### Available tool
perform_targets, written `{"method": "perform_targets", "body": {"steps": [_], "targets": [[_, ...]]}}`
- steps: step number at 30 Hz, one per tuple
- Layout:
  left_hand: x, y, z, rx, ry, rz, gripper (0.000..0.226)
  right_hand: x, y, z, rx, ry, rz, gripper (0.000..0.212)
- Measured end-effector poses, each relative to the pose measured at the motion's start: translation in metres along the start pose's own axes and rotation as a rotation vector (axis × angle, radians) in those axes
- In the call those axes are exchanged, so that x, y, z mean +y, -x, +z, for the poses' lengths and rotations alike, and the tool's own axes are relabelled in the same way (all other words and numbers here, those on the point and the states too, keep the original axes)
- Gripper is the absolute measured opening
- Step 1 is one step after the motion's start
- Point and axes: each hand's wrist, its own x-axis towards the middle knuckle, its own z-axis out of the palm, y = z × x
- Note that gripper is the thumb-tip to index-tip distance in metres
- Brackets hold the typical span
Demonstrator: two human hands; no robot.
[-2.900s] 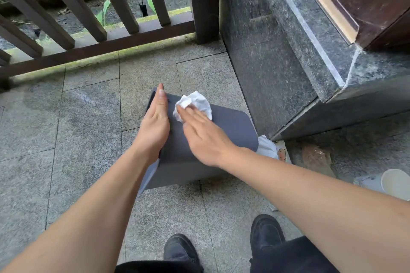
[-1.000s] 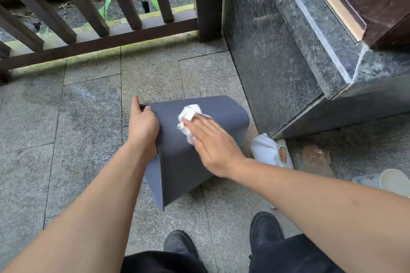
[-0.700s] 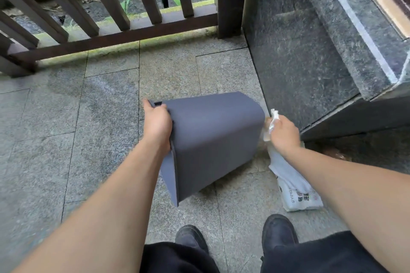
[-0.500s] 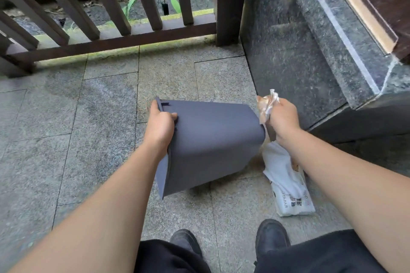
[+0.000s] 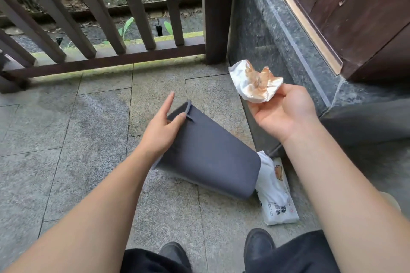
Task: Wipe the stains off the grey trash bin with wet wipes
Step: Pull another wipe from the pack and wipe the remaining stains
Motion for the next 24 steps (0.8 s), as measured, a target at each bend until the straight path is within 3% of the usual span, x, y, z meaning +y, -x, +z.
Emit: {"method": "perform_targets", "body": {"steps": [4,8,11,14,16,19,24], "targets": [[0.017,-0.006,0.016,-0.133,-0.169,0.026,0.087,-0.002,-0.007,-0.001,-0.021,0.091,0.008,0.033],[0.024,-0.008,0.024,-0.246,-0.26,0.055,0.086,-0.01,-0.018,-0.005,-0.043,0.123,-0.008,0.035],[0.032,-0.002,0.015,-0.425,-0.269,0.051,0.1,-0.013,-0.024,-0.009,-0.04,0.152,0.011,0.033],[0.034,0.006,-0.002,-0.574,-0.526,0.068,0.12,-0.016,-0.031,-0.01,-0.033,0.199,0.019,0.036],[0.03,0.007,-0.01,-0.612,-0.567,0.032,0.124,-0.016,-0.035,-0.011,-0.017,0.23,0.016,0.04],[0.027,0.007,-0.008,-0.531,-0.44,0.02,0.114,-0.012,-0.041,-0.013,0.011,0.27,0.029,0.044],[0.023,0.004,0.021,-0.253,-0.327,0.112,0.048,-0.006,-0.046,-0.014,0.022,0.314,0.044,0.044]]}}
